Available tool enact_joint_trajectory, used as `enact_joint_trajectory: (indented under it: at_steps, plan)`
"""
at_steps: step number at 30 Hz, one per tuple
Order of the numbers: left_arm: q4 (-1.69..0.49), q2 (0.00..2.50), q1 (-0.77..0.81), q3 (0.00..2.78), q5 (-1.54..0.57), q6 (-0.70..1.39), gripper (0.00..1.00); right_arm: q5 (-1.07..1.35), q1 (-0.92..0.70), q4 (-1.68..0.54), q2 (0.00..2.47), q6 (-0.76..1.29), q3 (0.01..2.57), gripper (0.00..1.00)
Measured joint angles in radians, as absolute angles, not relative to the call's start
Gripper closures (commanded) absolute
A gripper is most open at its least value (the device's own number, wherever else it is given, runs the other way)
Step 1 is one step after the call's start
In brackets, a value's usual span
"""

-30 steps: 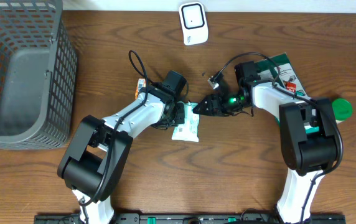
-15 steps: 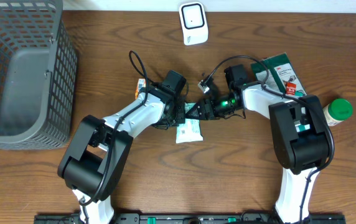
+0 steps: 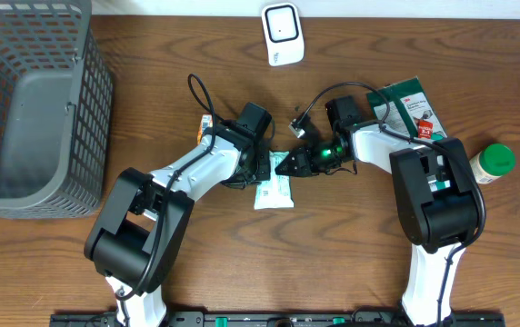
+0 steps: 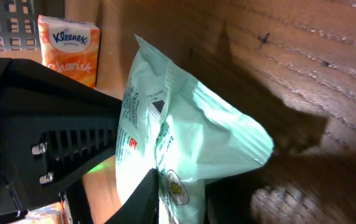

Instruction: Scan the item barcode

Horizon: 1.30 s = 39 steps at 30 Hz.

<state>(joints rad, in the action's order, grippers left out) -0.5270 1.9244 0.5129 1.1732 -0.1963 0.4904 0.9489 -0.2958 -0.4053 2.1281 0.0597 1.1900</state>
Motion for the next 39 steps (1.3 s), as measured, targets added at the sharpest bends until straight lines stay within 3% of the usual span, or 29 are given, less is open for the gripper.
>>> enact_joint_trajectory:
  at_steps: [3, 5, 12, 21, 25, 33, 36, 39]
  plan:
    - [-0.527, 1.924, 0.513, 1.173, -0.197, 0.490, 0.88, 0.950, -0.293, -0.406, 2.128, 0.058, 1.190, 0.93]
    - [-0.526, 1.924, 0.512, 1.173, -0.196, 0.487, 0.78, 0.951, -0.292, -0.411, 2.128, 0.060, 1.190, 0.94]
    - [-0.516, 1.900, 0.503, 1.173, -0.208, 0.472, 0.65, 0.970, -0.229, -0.478, 2.128, 0.064, 1.189, 0.94]
    - [-0.513, 1.780, 0.505, 1.173, -0.284, 0.473, 0.66, 0.973, -0.178, -0.505, 2.128, 0.065, 1.188, 0.90]
    - [-0.517, 1.788, 0.532, 1.173, -0.312, 0.478, 0.81, 0.973, -0.178, -0.505, 2.128, 0.068, 1.188, 0.89]
    - [-0.511, 1.855, 0.598, 1.158, -0.335, 0.475, 0.81, 0.973, -0.178, -0.505, 2.128, 0.068, 1.188, 0.87]
    - [-0.511, 1.888, 0.603, 1.153, -0.335, 0.475, 0.81, 0.973, -0.178, -0.505, 2.128, 0.070, 1.188, 0.80]
    - [-0.509, 1.906, 0.602, 1.153, -0.339, 0.475, 0.81, 0.976, -0.178, -0.504, 2.128, 0.072, 1.188, 0.46]
